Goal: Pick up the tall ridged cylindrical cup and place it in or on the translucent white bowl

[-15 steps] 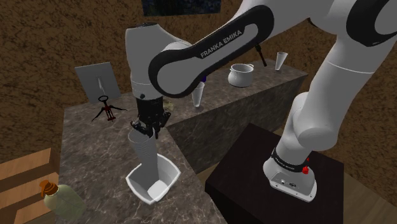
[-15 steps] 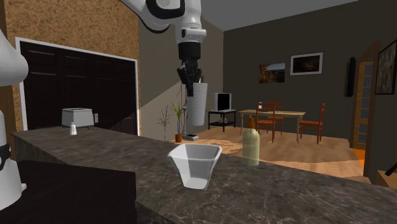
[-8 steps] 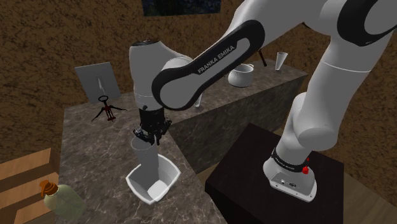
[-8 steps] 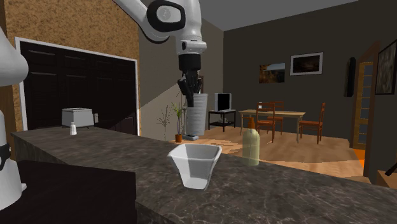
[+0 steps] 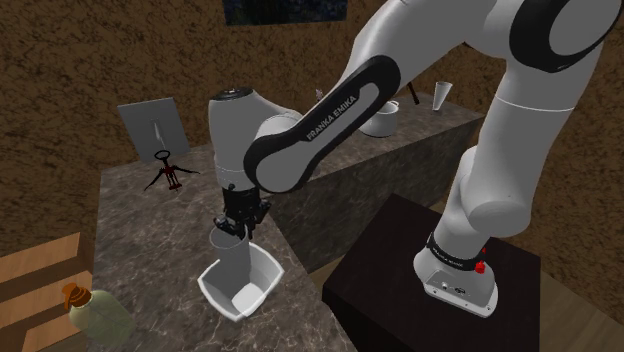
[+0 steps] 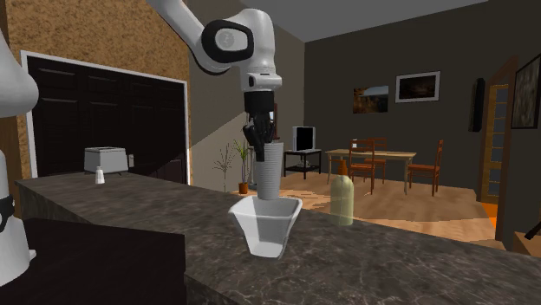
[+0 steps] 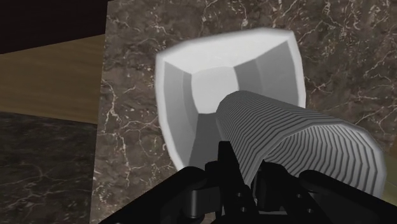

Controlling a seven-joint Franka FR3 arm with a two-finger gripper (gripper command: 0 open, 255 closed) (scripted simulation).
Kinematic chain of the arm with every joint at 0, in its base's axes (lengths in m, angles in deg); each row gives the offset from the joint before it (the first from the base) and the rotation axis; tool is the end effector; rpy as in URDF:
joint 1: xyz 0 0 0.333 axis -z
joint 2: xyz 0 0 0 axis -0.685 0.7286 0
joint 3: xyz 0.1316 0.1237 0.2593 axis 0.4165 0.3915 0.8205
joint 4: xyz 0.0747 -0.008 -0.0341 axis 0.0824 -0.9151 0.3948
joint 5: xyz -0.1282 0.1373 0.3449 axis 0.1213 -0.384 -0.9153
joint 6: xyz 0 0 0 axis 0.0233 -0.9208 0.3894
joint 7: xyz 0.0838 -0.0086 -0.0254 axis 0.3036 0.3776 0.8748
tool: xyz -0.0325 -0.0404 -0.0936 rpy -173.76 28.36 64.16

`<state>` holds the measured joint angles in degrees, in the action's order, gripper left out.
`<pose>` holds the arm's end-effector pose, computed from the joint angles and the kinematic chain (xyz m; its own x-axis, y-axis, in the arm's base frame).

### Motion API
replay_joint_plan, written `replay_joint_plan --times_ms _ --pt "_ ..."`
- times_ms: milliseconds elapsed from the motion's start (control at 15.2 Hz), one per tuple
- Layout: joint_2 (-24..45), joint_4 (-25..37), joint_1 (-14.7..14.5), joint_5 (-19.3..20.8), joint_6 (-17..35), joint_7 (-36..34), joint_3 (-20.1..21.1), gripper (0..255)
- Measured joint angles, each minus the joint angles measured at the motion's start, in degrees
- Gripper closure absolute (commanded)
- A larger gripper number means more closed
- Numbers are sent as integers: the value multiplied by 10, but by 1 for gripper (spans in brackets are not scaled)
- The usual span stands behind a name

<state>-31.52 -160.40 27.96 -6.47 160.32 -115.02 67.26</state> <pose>0.4172 0.3360 0.3491 0.9724 -0.2332 -0.0060 -0.2328 -0.9682 -0.0915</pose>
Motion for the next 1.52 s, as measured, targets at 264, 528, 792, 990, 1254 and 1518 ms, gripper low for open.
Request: replay_joint_plan --times_ms 264,528,792,990,1254,1518 --pt "14 -12 -1 7 25 -5 0 255" --pt "16 -12 -1 8 28 -5 0 255" --pt "16 -12 -1 8 28 -5 0 0" --pt "16 -12 -1 8 28 -5 0 0" --pt "-14 -3 1 -7 -9 4 1 0" --pt "-35 8 4 -17 -40 13 -1 0"
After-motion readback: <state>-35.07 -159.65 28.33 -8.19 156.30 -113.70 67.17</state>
